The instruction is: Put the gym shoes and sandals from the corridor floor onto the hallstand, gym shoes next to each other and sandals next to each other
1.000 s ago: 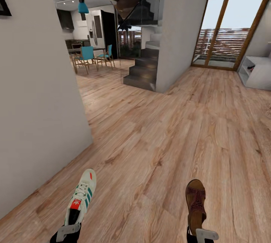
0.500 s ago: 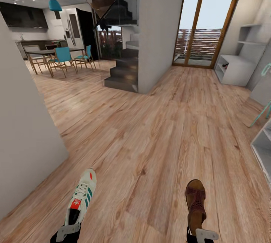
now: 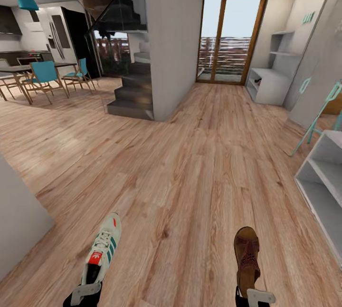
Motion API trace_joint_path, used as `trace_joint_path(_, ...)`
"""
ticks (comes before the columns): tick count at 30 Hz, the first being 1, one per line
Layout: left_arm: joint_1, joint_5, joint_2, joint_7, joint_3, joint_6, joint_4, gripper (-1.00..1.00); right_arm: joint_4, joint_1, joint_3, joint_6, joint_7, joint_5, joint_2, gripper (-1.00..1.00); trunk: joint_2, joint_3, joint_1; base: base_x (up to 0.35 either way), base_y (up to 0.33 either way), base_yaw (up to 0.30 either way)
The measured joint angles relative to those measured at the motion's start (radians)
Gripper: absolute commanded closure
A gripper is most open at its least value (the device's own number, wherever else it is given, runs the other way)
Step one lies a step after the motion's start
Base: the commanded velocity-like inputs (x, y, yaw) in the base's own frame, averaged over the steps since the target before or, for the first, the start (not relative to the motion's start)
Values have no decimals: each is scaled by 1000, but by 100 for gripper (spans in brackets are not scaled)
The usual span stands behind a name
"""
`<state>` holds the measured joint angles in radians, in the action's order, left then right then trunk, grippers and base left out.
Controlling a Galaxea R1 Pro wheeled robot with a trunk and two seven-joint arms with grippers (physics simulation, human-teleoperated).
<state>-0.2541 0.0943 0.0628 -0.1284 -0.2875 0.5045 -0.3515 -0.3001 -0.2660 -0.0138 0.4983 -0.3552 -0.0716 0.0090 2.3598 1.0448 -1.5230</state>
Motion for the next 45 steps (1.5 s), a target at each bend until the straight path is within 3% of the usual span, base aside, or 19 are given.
trace_joint_path(14, 0, -1, 1, 1, 0, 0, -2, 100, -1, 0, 0, 0, -2, 1, 3, 100, 0, 0, 0, 324, 0, -250)
trace_joint_path(45, 0, 0, 2, 1, -1, 1, 0, 100, 8, 0, 0, 0, 0, -1, 2, 100, 0, 0, 0, 328, 0, -4)
